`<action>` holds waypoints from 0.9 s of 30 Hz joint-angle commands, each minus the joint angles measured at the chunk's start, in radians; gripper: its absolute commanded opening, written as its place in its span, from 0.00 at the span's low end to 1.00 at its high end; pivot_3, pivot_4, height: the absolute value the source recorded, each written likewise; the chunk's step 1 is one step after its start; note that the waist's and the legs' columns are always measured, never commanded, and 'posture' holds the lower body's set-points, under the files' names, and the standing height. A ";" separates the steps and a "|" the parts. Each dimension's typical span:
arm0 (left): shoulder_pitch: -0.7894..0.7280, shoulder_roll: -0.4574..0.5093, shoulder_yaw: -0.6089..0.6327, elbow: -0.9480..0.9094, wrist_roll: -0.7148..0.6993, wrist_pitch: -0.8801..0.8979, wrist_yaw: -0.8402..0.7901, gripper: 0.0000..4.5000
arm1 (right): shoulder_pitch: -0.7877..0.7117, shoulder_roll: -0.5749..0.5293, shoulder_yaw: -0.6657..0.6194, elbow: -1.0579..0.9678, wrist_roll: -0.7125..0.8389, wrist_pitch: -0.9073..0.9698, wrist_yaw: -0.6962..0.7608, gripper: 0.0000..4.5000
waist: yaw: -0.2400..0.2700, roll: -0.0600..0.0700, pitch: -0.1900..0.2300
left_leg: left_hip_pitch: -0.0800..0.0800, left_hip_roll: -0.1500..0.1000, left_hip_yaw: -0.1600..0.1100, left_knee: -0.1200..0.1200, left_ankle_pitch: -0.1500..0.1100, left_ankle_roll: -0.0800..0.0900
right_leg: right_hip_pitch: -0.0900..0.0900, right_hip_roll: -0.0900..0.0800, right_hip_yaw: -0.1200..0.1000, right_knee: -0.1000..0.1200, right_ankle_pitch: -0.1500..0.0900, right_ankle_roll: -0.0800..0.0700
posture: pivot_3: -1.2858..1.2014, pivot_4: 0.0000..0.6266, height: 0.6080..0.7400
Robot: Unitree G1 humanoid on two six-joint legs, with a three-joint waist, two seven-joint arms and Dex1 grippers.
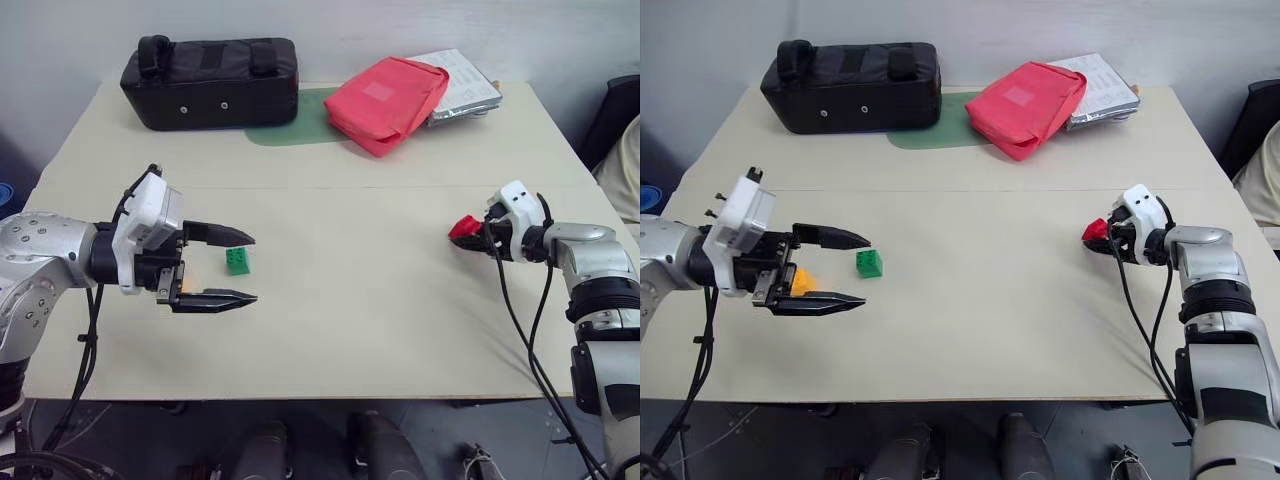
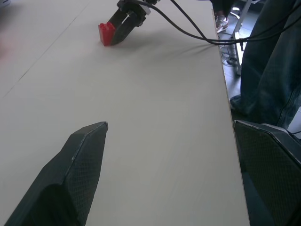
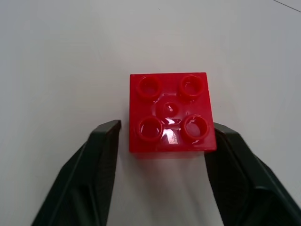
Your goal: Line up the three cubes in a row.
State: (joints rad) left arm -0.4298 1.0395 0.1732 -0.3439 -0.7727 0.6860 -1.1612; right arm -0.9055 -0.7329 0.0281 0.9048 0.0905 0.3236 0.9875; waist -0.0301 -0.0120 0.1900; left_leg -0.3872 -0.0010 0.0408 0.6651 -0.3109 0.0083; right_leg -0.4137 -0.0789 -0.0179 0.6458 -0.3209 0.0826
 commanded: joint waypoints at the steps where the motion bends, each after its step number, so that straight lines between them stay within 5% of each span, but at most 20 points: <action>1: -0.014 0.001 -0.009 -0.012 0.007 -0.014 -0.024 1.00 | -0.013 -0.012 -0.023 -0.033 0.009 -0.021 0.030 0.33 | -0.001 0.000 0.000 | 0.000 0.000 0.000 0.000 0.000 0.000 | 0.000 0.000 0.000 0.000 0.000 0.000 | 0.52 0.24 1.00; 6: -0.019 -0.009 -0.030 -0.035 -0.007 -0.009 -0.042 1.00 | 0.043 -0.035 -0.037 -0.162 0.057 -0.065 0.155 0.33 | 0.001 0.000 0.000 | 0.000 0.000 0.000 0.000 0.000 0.000 | 0.000 0.000 0.000 0.000 0.000 0.000 | 0.52 0.24 1.00; 14: -0.031 0.013 -0.093 -0.083 -0.018 -0.001 -0.148 1.00 | 0.405 -0.173 0.008 -0.829 0.206 -0.088 0.493 0.33 | 0.008 0.000 0.000 | -0.001 0.000 -0.001 0.001 0.000 0.001 | 0.001 0.000 -0.001 0.000 0.000 0.000 | 0.52 0.24 1.00; 27: -0.059 -0.006 -0.148 -0.087 0.013 -0.027 -0.186 1.00 | 0.620 -0.166 0.009 -0.951 0.162 -0.216 0.404 0.33 | 0.005 0.000 0.000 | 0.001 0.000 -0.002 0.002 0.000 0.001 | 0.003 0.000 0.000 0.000 0.000 0.001 | 0.52 0.24 1.00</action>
State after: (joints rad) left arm -0.4837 1.0317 0.0191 -0.4178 -0.7704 0.6793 -1.3343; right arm -0.2751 -0.9055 0.0383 -0.0403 0.2603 0.1315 1.4105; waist -0.0255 -0.0122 0.1899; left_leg -0.3858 -0.0013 0.0388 0.6675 -0.3114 0.0093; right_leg -0.4107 -0.0785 -0.0182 0.6453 -0.3204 0.0836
